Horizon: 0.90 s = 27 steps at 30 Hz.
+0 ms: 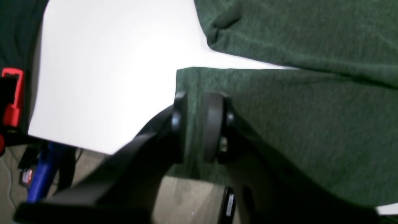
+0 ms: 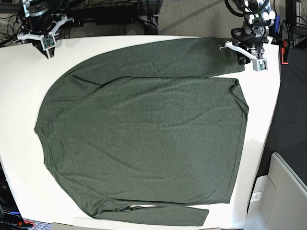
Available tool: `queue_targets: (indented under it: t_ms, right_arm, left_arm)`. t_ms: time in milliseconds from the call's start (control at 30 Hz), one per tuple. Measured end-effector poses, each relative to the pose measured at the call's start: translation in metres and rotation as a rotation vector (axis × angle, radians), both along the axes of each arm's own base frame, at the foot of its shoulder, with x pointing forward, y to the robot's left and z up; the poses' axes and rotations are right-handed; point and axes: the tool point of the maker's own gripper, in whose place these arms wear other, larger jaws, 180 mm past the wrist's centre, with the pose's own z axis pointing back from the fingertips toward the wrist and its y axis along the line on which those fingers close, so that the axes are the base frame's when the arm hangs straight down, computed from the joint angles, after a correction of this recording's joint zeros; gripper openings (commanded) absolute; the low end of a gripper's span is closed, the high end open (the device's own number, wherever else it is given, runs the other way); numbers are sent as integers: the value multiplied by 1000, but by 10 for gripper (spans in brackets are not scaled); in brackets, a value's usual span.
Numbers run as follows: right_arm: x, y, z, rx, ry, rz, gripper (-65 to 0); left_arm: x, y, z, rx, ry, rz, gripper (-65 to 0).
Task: Fold the T-shirt properly
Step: 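Move both grippers down to the shirt's collar-edge corners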
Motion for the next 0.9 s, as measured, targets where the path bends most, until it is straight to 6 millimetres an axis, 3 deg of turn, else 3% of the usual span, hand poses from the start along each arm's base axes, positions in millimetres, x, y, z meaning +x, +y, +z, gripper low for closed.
queue_targets:
  t_ms: [133,300,567,900]
  right_arm:
    - [8,-3,1,-5,-5,-14,-600]
    - [21,-9,3,-17,-5,-50,-600]
    - [30,-10,7,-17,-27,-56,-600]
    - [30,-10,7,-17,-26,-56,-600]
  left_arm:
    - [2,0,0,-2,1,-1,-434]
    - [3,-1,0,-3,1,-1,-388]
    - [13,10,-10,12,16,-5,-382]
    - [8,1,-28,-52,49,-44,-382]
